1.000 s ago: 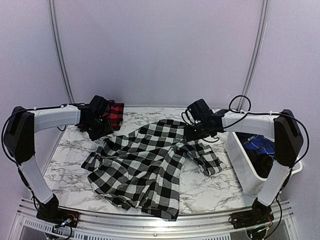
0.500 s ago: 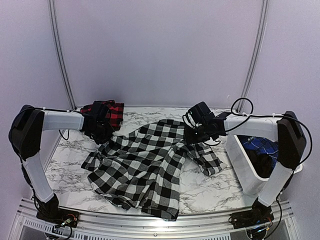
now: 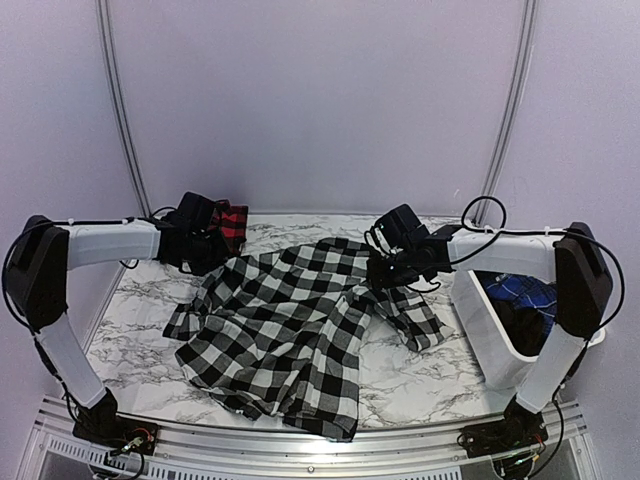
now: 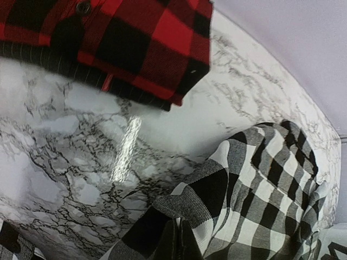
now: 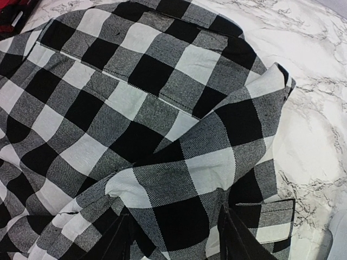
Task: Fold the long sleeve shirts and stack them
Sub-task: Flatten out the crumpled shirt at the center of the board.
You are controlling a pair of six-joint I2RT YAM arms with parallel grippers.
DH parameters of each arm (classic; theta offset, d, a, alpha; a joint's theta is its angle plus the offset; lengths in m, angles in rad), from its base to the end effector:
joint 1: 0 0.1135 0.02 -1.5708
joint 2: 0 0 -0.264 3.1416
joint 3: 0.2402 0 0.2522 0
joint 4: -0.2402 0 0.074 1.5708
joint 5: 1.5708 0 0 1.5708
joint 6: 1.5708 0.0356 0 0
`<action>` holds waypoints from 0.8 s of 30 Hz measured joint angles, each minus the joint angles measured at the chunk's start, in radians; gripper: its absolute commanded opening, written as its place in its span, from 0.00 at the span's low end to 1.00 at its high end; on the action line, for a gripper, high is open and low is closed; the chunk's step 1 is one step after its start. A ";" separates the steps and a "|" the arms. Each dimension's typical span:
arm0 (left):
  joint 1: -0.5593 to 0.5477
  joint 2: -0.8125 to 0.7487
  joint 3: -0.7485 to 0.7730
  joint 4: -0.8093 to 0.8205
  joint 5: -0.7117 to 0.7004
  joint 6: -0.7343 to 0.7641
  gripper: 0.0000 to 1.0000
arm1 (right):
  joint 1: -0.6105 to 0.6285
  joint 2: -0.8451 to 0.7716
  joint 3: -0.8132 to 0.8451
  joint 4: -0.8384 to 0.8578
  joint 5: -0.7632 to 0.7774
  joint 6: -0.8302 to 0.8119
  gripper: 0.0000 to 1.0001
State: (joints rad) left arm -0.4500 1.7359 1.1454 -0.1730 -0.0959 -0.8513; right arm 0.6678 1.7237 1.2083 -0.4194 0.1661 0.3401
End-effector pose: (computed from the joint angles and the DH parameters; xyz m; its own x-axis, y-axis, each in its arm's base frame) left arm 0.3431 -0.1619 0.2117 -0.6891 -0.4986 -0.5259 -0.2240 0.8367 -0.4997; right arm 0.2924 0.2231 0.2181 -0.7735 -0.1910 -0.6043 -0.2923 0.9535 0.0727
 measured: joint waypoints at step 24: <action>0.153 0.283 0.431 -0.059 -0.008 0.268 0.36 | 0.090 0.000 0.000 -0.002 0.000 0.017 0.52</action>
State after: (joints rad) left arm -0.2966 2.0190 1.5764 -0.2321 -0.1043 -0.5835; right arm 0.7574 1.7237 1.2083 -0.4210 0.1665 0.3569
